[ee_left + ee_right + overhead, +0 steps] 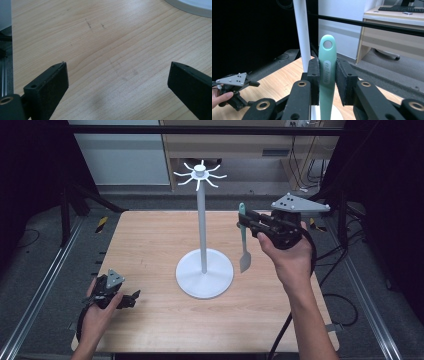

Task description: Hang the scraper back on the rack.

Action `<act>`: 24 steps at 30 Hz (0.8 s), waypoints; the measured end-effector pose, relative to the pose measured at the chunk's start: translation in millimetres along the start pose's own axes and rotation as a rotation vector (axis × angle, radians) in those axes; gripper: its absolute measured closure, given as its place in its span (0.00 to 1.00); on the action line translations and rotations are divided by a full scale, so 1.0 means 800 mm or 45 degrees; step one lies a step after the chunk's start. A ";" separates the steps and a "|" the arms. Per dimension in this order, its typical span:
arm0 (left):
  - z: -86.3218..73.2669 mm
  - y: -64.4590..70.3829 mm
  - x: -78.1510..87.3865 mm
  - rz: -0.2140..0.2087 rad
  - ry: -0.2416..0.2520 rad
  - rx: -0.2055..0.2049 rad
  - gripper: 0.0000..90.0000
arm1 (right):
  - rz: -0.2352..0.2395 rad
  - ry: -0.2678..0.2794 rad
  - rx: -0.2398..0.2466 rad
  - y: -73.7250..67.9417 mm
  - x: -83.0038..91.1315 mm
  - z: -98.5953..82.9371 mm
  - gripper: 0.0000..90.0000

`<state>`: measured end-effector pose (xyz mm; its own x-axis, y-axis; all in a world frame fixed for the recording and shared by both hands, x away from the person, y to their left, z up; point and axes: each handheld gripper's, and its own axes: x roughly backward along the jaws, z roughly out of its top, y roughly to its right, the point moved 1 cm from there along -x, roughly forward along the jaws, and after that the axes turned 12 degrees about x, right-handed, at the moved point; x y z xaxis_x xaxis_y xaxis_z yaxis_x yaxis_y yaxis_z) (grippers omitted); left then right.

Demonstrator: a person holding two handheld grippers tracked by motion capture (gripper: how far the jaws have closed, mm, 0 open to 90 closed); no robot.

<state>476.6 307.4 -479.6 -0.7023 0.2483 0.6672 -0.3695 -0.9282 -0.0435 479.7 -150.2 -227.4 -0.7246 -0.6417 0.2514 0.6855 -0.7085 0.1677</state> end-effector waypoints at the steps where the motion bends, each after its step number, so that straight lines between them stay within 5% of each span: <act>1: 0.000 0.000 0.000 0.003 0.001 0.001 0.03 | 0.002 0.002 0.000 -0.001 0.000 0.002 0.83; 24: 0.000 -0.003 0.002 0.003 0.012 0.013 0.03 | 0.006 0.057 0.048 -0.018 -0.008 0.043 0.83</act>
<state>476.3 309.7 -478.4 -0.7085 0.2489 0.6604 -0.3621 -0.9314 -0.0374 476.5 -125.9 -198.5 -0.7230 -0.6582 0.2098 0.6907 -0.6941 0.2029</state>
